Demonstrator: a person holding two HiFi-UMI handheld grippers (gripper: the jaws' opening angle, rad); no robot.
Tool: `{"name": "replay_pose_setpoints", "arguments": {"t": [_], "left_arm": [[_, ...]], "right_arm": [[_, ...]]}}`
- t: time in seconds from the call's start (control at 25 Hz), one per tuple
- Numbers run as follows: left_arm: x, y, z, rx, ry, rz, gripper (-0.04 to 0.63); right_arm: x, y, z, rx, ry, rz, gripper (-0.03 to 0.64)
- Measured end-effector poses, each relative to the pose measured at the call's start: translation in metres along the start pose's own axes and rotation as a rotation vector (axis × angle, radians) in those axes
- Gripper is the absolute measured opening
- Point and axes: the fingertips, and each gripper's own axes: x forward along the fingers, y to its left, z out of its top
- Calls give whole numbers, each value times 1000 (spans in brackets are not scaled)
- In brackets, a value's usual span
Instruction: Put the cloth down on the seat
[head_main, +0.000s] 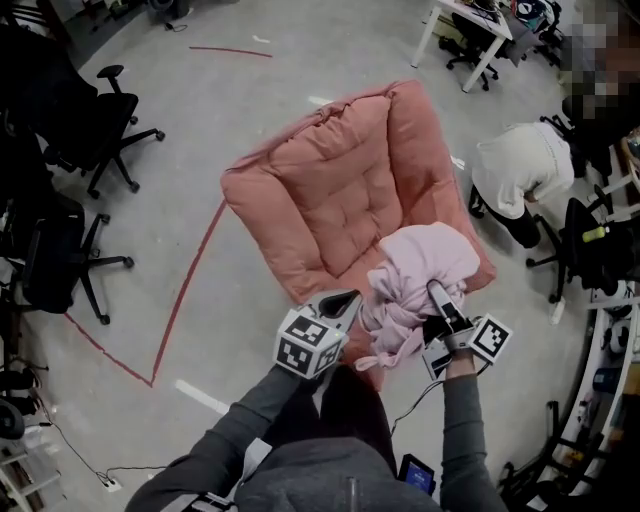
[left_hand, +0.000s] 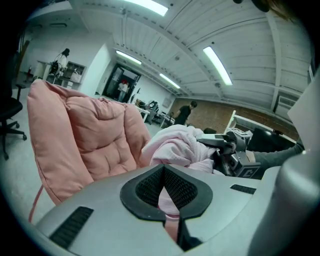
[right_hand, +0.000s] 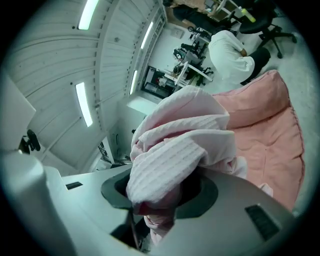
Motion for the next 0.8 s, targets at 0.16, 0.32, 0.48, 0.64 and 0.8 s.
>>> {"name": "replay_pose_setpoints", "arguments": {"t": [0.16, 0.32, 0.48, 0.64, 0.8], "left_arm": [[19, 22, -6, -65, -3, 52, 8], [31, 46, -17, -126, 1, 104, 8], [40, 66, -23, -193, -24, 139, 9], [41, 82, -27, -237, -47, 175, 9], [26, 115, -38, -311, -92, 222, 8]], "right_arm": [[41, -13, 4, -61, 54, 37, 171], [86, -24, -1, -114, 133, 90, 170], [124, -47, -10, -154, 219, 123, 170], [151, -69, -23, -222, 330, 143, 170], [181, -83, -59, -284, 477, 169, 170]]}}
